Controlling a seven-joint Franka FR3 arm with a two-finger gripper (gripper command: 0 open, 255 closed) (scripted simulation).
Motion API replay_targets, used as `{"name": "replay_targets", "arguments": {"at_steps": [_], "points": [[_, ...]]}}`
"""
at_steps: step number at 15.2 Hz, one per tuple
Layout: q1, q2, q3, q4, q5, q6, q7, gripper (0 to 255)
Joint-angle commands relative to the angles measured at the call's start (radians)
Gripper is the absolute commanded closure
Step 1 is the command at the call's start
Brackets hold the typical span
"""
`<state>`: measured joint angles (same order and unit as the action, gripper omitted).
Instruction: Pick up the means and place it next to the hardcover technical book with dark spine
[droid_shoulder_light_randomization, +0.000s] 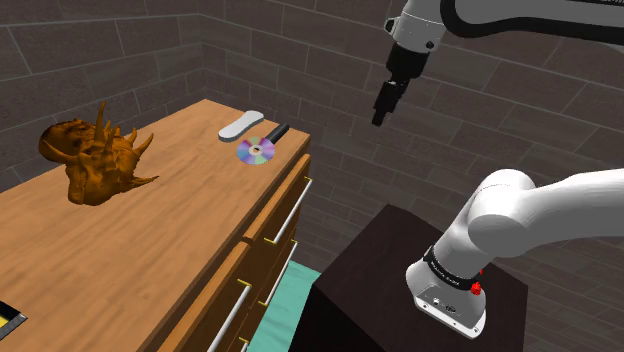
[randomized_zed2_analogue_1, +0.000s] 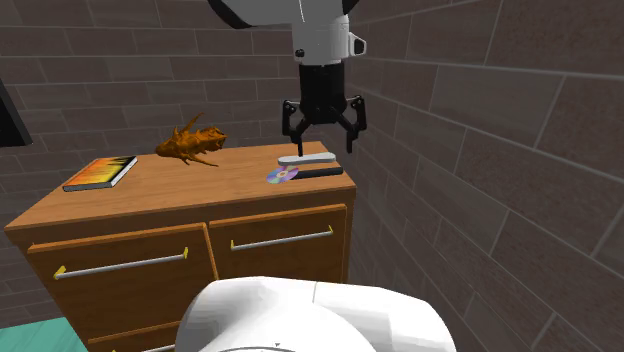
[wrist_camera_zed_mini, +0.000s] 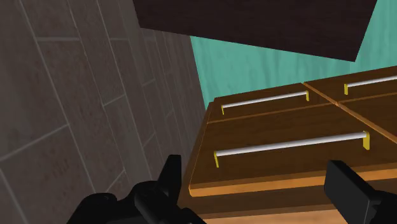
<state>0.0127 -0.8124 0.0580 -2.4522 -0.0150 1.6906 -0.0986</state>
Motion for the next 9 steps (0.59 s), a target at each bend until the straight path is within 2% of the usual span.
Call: {"name": "replay_targets", "arguments": {"at_steps": [1,5,9], "points": [[0.000,0.000,0.000,0.000,0.000,0.000,0.000,0],[-0.039,0.098,0.113,0.000,0.045,0.113,0.234,0],[-0.093,0.230,0.222,0.039,0.060,0.218,0.469,0]]}}
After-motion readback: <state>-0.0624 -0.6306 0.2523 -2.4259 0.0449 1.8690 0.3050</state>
